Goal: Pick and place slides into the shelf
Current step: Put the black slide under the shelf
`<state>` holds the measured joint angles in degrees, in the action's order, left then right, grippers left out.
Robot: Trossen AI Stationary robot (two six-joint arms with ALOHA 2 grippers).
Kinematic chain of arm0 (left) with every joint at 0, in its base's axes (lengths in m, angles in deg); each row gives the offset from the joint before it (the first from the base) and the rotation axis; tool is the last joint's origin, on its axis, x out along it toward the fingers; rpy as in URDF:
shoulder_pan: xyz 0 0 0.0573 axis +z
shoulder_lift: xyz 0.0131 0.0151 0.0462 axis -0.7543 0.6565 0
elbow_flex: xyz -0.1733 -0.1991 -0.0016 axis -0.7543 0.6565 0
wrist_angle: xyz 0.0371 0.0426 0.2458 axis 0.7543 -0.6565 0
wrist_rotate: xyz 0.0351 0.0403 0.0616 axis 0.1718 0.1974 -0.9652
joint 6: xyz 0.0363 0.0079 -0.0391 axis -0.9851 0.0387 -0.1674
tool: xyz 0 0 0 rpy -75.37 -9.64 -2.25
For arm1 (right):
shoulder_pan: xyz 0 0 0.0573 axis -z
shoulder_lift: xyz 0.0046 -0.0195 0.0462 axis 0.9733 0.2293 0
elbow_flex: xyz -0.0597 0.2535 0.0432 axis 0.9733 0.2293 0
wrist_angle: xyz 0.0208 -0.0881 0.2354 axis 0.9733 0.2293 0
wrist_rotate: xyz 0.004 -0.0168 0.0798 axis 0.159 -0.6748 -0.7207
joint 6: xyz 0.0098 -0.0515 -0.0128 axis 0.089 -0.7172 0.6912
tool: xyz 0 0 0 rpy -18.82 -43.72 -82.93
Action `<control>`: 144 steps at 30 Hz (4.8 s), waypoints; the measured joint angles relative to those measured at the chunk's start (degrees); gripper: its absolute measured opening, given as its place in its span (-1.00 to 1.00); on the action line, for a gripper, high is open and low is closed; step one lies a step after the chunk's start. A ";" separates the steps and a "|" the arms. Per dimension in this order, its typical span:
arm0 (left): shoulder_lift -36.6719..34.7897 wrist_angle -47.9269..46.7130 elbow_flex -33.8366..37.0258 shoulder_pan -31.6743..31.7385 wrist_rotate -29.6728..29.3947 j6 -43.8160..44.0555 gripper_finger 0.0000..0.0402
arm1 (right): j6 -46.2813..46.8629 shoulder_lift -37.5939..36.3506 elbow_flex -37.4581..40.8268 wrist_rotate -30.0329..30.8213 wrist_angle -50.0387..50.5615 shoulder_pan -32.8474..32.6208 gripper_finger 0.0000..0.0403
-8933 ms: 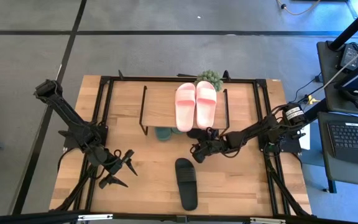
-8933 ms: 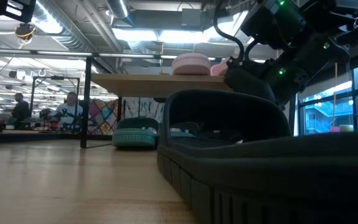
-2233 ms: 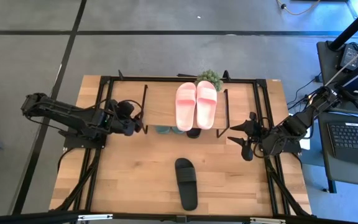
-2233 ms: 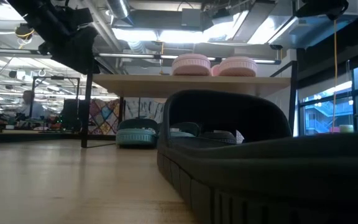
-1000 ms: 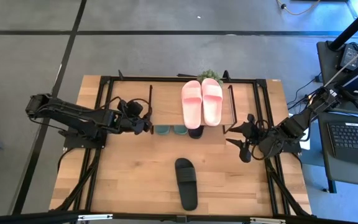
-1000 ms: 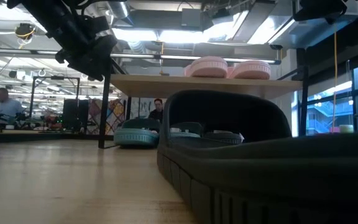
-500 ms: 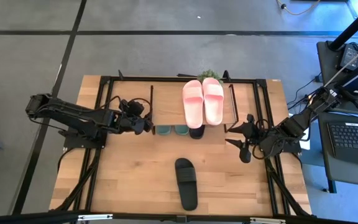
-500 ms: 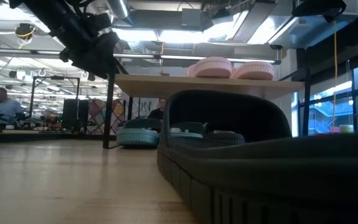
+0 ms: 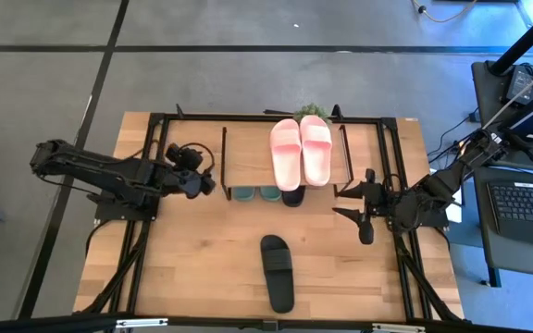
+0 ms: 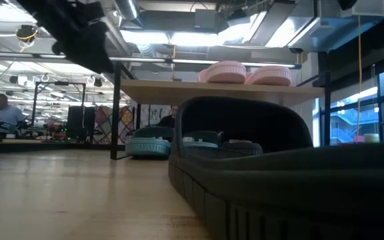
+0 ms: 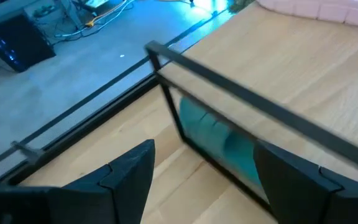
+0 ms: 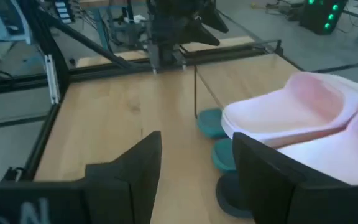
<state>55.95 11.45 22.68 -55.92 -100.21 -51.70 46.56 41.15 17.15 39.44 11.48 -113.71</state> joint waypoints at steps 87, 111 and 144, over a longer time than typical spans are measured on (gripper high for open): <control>-3.10 -3.65 0.06 -26.52 14.75 -4.13 0.31 | 10.74 77.79 -50.50 -5.30 30.60 -0.78 -0.02; -3.10 -3.63 0.06 -26.52 14.59 -5.94 0.31 | 8.20 77.77 -50.40 -4.73 26.81 4.83 -0.48; -3.12 -3.58 0.06 -26.63 16.69 3.84 0.31 | 51.32 64.35 -40.67 -6.54 63.67 -0.95 -0.94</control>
<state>52.83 7.87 22.74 -82.55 -83.51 -47.86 97.88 105.50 -23.52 32.89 75.15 -114.66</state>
